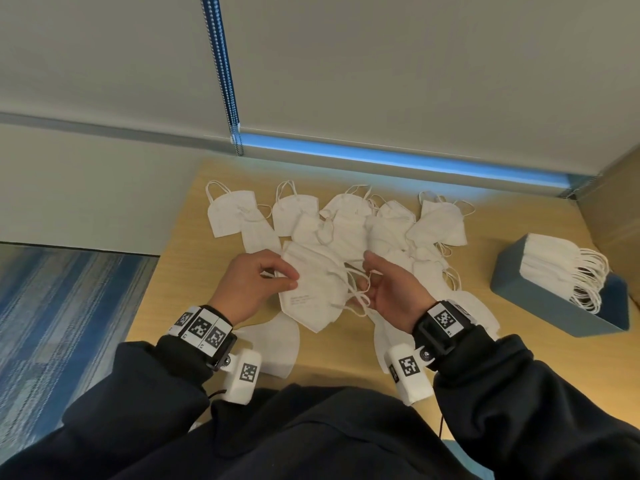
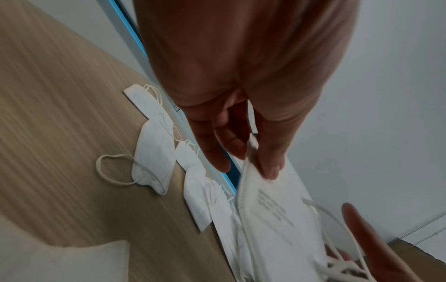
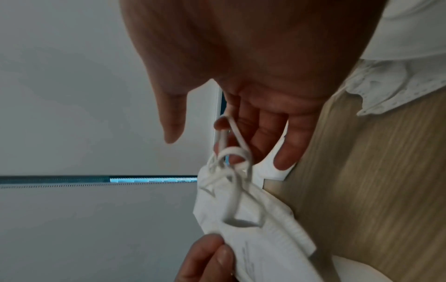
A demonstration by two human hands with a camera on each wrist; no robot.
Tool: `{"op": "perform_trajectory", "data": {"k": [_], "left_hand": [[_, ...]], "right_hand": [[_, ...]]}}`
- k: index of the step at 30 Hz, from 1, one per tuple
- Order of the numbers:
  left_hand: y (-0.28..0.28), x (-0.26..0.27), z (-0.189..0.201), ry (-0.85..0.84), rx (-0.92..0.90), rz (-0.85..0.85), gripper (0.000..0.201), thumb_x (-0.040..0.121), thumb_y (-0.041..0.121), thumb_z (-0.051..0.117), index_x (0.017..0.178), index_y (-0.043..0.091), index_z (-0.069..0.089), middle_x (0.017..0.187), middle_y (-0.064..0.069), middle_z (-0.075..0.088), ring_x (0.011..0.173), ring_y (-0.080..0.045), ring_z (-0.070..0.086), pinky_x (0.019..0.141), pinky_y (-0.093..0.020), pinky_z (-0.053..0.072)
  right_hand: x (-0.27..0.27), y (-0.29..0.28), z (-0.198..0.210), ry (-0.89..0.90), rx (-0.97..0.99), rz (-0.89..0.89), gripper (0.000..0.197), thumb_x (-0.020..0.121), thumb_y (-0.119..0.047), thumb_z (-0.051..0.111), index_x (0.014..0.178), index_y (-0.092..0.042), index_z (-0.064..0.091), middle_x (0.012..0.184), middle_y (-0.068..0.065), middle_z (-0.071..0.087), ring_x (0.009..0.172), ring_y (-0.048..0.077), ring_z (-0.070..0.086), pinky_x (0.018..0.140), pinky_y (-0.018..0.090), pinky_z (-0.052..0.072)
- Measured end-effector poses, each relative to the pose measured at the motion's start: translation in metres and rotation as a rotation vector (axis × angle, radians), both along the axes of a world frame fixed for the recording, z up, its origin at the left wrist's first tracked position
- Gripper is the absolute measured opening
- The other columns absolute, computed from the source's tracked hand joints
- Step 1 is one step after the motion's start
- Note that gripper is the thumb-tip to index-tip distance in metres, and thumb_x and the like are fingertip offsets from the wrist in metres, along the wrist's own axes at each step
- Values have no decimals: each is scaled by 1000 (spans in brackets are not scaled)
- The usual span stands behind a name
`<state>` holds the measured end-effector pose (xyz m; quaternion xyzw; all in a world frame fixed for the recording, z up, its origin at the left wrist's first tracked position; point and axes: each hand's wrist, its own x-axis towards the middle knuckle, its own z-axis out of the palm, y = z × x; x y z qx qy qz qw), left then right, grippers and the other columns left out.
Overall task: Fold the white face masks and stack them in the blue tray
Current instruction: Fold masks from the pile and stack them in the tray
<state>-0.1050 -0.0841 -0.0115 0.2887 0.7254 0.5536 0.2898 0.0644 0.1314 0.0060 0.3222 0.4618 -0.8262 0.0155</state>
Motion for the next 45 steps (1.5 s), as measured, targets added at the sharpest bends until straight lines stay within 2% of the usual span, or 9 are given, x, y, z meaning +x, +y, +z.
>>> {"op": "perform_trajectory", "data": {"k": [4,9,13,15,21,28,33,41,45], "left_hand": [[0,4,3,-24,25,9,22,76,-2,84,81,19,82,92,0,72,88,-26,68,83,-30,53],[0,12,2,-14,-25,-40,25,79,-6,78,78,17,72,82,7,70,72,-9,64,76,-24,49],[3,15,-6,28,-88,-46,28,83,-2,75,81,22,62,78,13,61,65,-9,54,68,-30,43],[9,19,-7,14,-90,-50,27,85,-1,74,85,22,59,82,12,61,70,-12,58,71,-33,45],[47,46,0,66,-85,-46,31,87,0,69,89,25,50,75,1,49,65,-15,43,62,-32,35],[108,86,13,-35,24,28,50,81,-14,70,93,30,50,92,9,61,87,-4,64,78,-28,45],[157,112,23,-2,23,-52,28,85,14,82,105,28,69,98,5,75,90,-13,70,84,-38,57],[224,153,24,-75,-1,-44,51,81,-8,78,126,12,64,111,1,76,103,-11,73,96,-34,58],[249,169,22,-90,2,-43,58,75,-15,77,115,26,66,108,-3,77,101,-15,74,94,-36,59]], "right_hand": [[2,-7,-8,-83,301,193,46,69,-46,89,97,-14,72,68,2,58,64,18,52,60,28,40],[6,-10,-6,-80,500,146,5,85,-7,78,89,-4,78,67,-3,72,59,5,64,60,14,46],[10,5,-2,-42,228,-84,32,94,-14,61,63,-10,57,77,12,60,85,29,62,81,35,51],[13,11,5,14,-45,-94,32,97,-17,55,66,-14,49,69,13,52,71,30,59,73,37,56],[32,29,-1,-74,473,23,26,75,-7,87,93,-10,68,63,-5,56,49,8,43,48,20,34],[79,68,-7,-21,544,-72,22,70,5,87,85,0,72,71,0,59,60,7,53,55,18,42],[113,101,-9,-60,478,-165,29,72,1,87,94,9,71,73,1,53,54,6,43,49,18,35],[167,153,-4,-93,282,-193,13,83,-4,79,91,-6,69,53,-6,45,44,10,37,49,25,40],[187,172,-9,-98,278,-241,16,83,-5,79,82,-6,64,58,1,45,45,13,40,51,27,38]]}}
